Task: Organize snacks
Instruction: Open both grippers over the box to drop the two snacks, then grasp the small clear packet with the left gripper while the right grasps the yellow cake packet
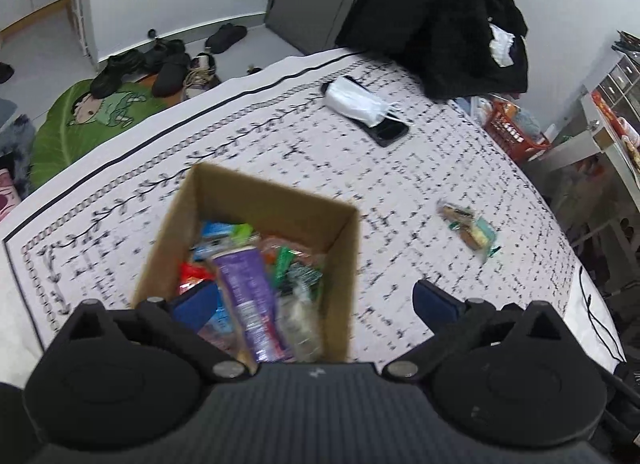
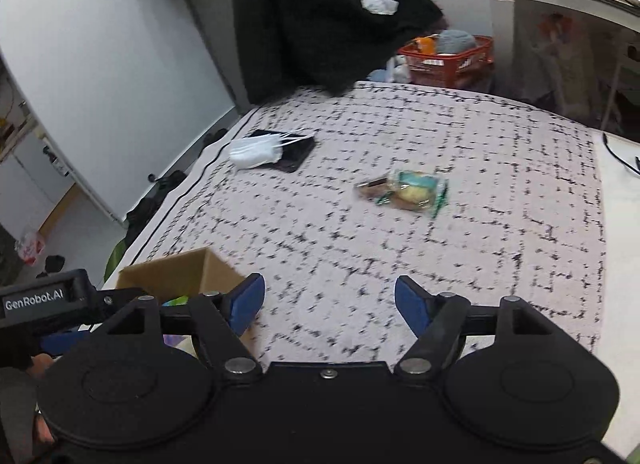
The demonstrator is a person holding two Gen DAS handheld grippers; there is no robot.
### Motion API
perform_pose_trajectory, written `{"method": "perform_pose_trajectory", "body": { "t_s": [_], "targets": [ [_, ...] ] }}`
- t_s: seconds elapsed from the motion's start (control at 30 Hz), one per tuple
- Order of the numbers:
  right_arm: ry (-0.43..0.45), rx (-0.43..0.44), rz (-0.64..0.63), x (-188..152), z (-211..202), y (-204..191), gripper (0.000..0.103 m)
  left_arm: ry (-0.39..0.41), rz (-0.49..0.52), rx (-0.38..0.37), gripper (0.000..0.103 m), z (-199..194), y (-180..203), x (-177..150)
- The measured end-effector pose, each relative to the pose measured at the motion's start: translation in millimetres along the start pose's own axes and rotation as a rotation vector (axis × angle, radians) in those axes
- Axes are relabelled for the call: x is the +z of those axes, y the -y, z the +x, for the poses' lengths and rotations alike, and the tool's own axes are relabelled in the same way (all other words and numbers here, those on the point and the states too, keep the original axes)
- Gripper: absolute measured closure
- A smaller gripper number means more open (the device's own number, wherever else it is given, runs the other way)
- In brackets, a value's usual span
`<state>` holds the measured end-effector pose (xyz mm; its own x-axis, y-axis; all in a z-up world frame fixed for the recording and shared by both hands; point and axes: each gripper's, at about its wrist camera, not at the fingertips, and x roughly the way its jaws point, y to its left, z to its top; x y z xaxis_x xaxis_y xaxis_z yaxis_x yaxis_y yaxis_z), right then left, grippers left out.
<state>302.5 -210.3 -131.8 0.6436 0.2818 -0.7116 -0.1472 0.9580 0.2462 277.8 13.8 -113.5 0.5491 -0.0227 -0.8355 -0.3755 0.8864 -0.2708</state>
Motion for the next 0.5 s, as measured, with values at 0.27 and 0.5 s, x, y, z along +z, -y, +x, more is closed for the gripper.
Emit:
{"method": "perform_pose_trajectory", "body": {
  "t_s": [0.27, 0.5],
  "targets": [
    [0.01, -0.037, 0.009, 13.4, 15.1, 32.4, 0.03, -0.007, 0.041, -0.015, 0.0, 21.6, 40.1, 11.6],
    [0.022, -0.11, -0.011, 20.6, 40.7, 55.0, 0.022, -0.049, 0.056, -0.006, 0.0, 48.6, 73.6, 23.6]
  ]
}}
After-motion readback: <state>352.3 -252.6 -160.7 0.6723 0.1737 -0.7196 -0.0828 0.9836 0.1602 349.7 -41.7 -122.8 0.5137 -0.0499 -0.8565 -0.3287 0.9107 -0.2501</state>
